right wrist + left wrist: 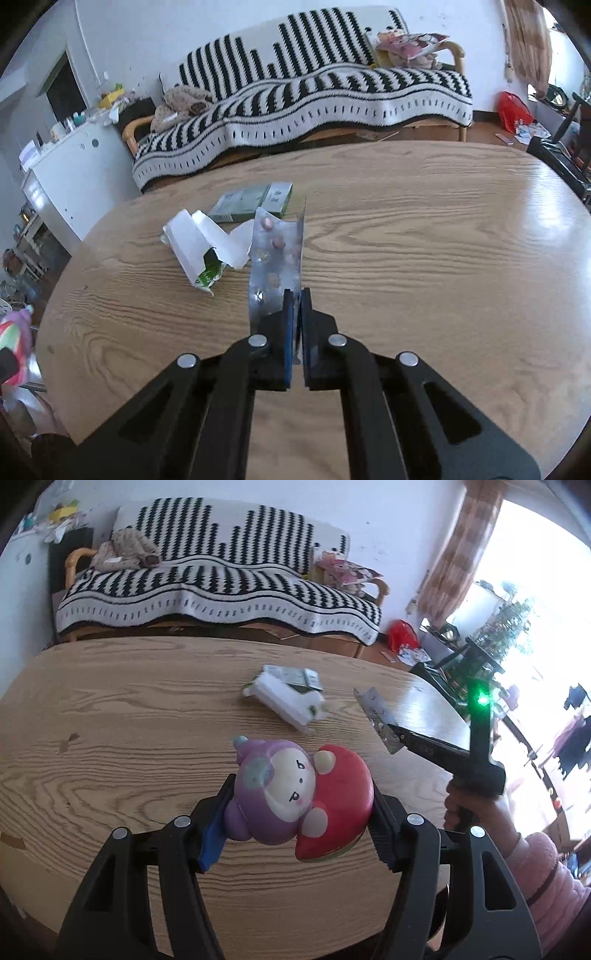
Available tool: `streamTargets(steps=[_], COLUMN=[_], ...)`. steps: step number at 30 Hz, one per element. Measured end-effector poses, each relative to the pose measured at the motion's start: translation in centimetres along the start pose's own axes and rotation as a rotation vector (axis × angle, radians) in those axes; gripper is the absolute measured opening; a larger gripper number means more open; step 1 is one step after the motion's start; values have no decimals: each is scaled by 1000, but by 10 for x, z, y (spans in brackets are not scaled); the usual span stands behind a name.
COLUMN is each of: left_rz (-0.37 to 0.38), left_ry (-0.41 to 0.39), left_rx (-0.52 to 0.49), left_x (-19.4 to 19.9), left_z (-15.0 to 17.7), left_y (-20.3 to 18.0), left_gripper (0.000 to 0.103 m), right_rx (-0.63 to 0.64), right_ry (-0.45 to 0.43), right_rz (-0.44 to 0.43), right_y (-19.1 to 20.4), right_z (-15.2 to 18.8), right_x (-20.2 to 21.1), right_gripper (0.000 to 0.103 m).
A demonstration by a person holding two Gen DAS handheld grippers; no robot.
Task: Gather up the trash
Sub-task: 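Lift the plush toy and blister pack off the table, then carry the plush toy and blister pack over the bin and open both tools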
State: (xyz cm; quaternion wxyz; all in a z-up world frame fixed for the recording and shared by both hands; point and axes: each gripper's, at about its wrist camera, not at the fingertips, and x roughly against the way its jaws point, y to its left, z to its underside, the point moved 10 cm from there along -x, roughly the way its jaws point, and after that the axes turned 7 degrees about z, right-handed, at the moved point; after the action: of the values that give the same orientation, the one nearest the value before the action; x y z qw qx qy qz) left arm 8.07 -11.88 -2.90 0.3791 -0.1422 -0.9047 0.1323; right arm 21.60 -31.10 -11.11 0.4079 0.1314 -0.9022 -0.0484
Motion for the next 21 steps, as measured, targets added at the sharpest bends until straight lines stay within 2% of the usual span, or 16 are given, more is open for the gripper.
streamTargets(steps=[7,10,14,17,18,21], left_rz=[68,128,230,265,280,320], left_ry=[47,83,164,245,287,439], left_rx=[-80,-154,-264,-348,-356,-388], left_x=[-8,-13,-24,-43,-52,-80], left_z=[15,27,61,97,111,162], left_y=[-60,-108,-181,-220,-230,-254], left_gripper=[63,62,63,63,63,62], right_rx=[-53,-104,-140,-189,-207,-327], right_ry=[-93,-145,-183,-156,-143,-62], right_rz=[4,-4,39,66,74,96], right_y=[-40,-66,-104,-131,-136,-161], right_z=[16,35,71,117,130,200], right_x=[95,149,212,246,250,253], right_gripper=[4,4,4,4,4,4])
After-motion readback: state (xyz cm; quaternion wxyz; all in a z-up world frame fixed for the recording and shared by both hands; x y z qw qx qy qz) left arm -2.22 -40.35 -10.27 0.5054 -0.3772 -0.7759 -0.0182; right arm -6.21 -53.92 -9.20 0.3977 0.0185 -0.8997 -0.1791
